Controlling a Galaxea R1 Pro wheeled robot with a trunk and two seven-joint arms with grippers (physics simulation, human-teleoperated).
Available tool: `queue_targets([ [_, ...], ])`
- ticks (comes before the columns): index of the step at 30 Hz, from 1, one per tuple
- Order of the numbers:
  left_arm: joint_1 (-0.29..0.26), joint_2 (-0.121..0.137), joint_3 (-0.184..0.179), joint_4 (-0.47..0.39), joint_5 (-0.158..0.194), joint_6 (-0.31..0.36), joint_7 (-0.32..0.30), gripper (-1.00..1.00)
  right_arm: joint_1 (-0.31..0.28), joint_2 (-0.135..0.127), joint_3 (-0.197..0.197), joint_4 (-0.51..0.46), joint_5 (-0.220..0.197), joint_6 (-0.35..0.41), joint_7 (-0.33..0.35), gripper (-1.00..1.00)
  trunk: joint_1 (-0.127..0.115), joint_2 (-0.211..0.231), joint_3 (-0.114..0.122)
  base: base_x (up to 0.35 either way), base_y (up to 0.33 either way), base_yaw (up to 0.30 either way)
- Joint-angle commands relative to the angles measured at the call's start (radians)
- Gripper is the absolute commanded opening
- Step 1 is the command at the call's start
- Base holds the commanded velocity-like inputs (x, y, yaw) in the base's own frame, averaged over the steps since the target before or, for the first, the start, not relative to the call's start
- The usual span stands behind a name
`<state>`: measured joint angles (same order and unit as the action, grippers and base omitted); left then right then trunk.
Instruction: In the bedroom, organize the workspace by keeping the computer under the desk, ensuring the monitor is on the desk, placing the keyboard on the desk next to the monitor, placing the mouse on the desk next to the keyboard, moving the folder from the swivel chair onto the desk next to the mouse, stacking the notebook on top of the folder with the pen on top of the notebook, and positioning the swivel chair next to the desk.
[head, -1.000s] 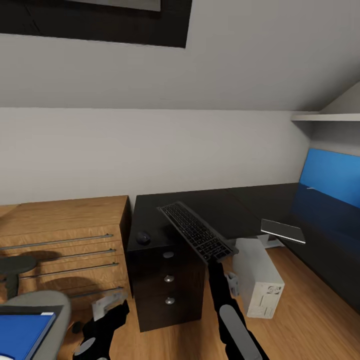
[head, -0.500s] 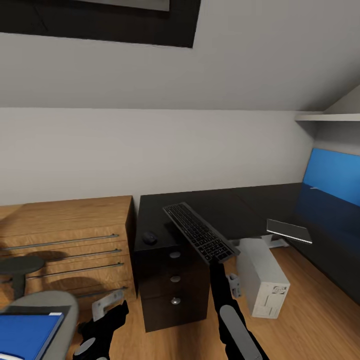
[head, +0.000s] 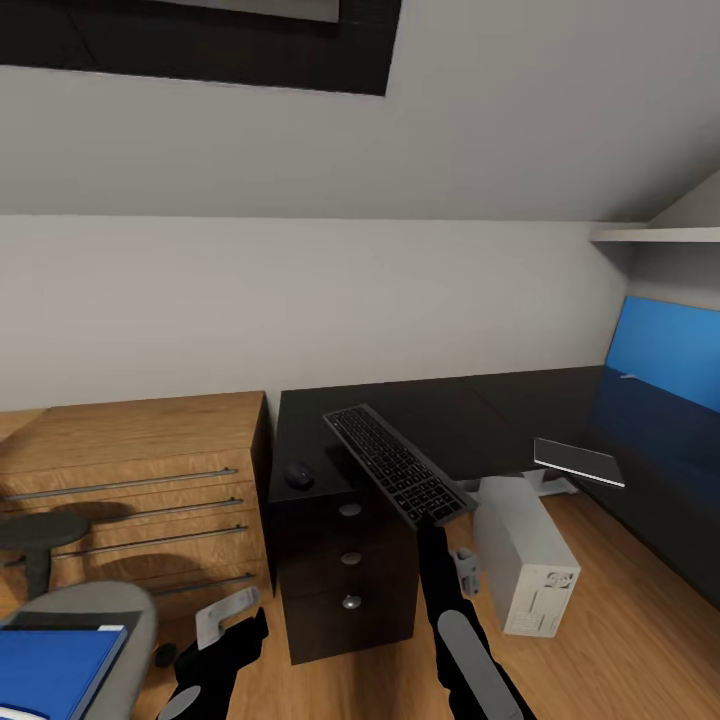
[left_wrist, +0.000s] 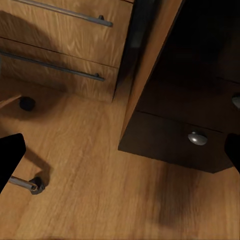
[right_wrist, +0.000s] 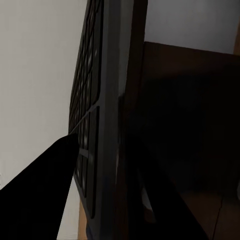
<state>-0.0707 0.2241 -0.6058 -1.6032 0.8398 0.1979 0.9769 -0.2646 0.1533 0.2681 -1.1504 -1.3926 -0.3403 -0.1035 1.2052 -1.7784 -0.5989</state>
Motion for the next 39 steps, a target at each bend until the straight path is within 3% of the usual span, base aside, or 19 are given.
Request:
queue_targets([
  [1,-0.001,0.001,-0.002,-0.001,0.002,0.006,0.006,1.0,-0.001,0.0,0.003,-0.001,-0.005,-0.006,-0.004,-1.0,0.0,-0.001,-0.001,0.0,0.0,0.0],
  [9,-0.001,0.001,-0.003,-0.004,0.002,0.003,0.006,1.0,-0.001,0.0,0.004,-0.002,-0.004,-0.008,-0.005,-1.0,0.0,-0.001,-0.001,0.0,0.0,0.0],
  [15,-0.001,0.001,-0.014,-0.004,0.001,0.003,0.007,1.0,-0.001,-0.001,0.005,-0.004,-0.002,-0.007,-0.008,-1.0,-0.023,0.041,0.018,0.0,0.0,0.0],
  [21,-0.001,0.001,-0.014,-0.004,0.001,0.003,0.008,1.0,-0.001,-0.001,0.032,-0.007,0.001,-0.01,-0.02,-1.0,-0.046,0.083,0.037,0.0,0.0,0.0],
  [24,-0.001,0.001,-0.014,-0.004,0.001,0.003,0.008,1.0,-0.001,0.0,0.041,-0.01,0.002,-0.011,-0.074,-1.0,-0.058,0.104,0.046,0.0,0.0,0.0],
  [32,-0.001,0.001,-0.014,-0.004,0.001,0.003,0.008,1.0,-0.001,-0.001,0.109,-0.101,0.006,-0.012,-0.347,-1.0,-0.088,0.16,0.071,0.0,0.0,0.0],
  [35,-0.001,0.001,-0.014,-0.004,0.001,0.003,0.008,1.0,-0.001,-0.001,0.12,-0.114,0.007,-0.012,-0.38,-1.0,-0.096,0.174,0.077,0.0,0.0,0.0],
  [39,-0.001,0.001,-0.014,-0.004,0.001,0.003,0.008,1.0,-0.001,-0.002,0.12,-0.114,0.005,-0.011,-0.372,-1.0,-0.096,0.174,0.077,0.0,0.0,0.0],
])
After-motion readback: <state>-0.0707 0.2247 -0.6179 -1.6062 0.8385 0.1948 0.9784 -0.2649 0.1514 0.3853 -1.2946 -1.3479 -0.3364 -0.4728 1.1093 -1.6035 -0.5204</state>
